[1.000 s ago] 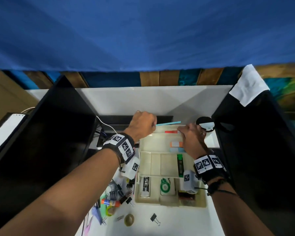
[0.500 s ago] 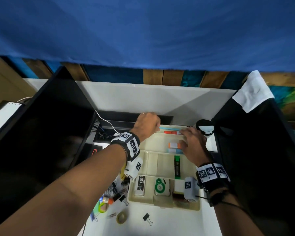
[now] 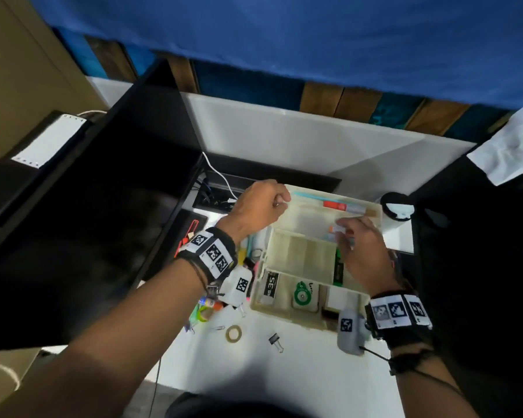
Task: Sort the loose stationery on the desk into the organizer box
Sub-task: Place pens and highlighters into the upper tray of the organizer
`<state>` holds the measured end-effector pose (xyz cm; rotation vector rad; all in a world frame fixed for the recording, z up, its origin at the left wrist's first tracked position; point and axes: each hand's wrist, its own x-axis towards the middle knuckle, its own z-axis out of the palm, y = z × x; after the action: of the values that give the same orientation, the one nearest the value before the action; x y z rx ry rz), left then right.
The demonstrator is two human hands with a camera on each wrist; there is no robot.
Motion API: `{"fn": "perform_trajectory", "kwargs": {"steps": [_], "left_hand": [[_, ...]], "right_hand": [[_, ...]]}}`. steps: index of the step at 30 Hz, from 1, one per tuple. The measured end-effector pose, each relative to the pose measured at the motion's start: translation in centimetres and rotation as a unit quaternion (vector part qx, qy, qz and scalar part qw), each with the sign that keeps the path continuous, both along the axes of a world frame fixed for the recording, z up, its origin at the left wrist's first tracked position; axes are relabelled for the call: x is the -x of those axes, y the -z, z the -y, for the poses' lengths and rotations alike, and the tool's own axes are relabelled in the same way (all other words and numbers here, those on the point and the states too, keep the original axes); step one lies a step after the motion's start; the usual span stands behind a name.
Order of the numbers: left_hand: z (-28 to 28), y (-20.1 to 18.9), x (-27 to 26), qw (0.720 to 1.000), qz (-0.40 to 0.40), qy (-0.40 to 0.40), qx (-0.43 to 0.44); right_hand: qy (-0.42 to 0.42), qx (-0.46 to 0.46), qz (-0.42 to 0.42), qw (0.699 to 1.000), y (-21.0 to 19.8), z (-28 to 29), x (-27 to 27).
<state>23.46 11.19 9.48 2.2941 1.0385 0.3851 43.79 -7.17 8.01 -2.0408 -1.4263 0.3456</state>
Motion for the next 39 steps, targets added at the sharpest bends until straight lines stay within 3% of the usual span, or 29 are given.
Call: {"fn": "perform_trajectory", "kwargs": {"steps": [3,8,13,16,21,24,27,30,39], "left_hand": [[3.0,1.0,6.7,0.998,0.020,-0.026,0.061],[9.0,3.3,17.8,0.990,-0.016,-0.063,0.128],[13.3,6.6,25.9,0.980,-0.084,-0.069,0.164],[14.8,8.7,28.8,0.974,-0.131,-0.047,0.179],[15.2,9.8,30.4,0.973,-0.188,-0.048,0.127],[14.3,10.5,30.0,0.981,-0.159,-0.059,0.096],[13.9,11.7,29.1,0.986,-0.150,-0.009,0.078],[13.6,11.9,27.9,0.976,-0.212,0.028,0.051],[12.4,11.2,26.4,0.964,-0.263,0.027,0.002]], "right_hand": [[-0.087,0.004,-0.039,0.995,-1.2,1.2,6.5],[-0.236,0.179,-0.101,0.950,1.9,2.9,16.7],[-0.257,0.342,-0.026,0.904,7.9,4.9,22.3],[-0.253,0.379,0.010,0.890,9.7,6.0,24.5],[-0.182,0.359,0.025,0.915,12.2,6.4,25.7],[-0.187,0.334,0.003,0.924,13.0,6.1,26.0],[-0.182,0.320,0.005,0.930,12.9,6.4,26.4],[-0.151,0.313,-0.020,0.937,12.6,6.9,26.3],[-0.115,0.310,-0.071,0.941,11.3,9.0,23.9]]}}
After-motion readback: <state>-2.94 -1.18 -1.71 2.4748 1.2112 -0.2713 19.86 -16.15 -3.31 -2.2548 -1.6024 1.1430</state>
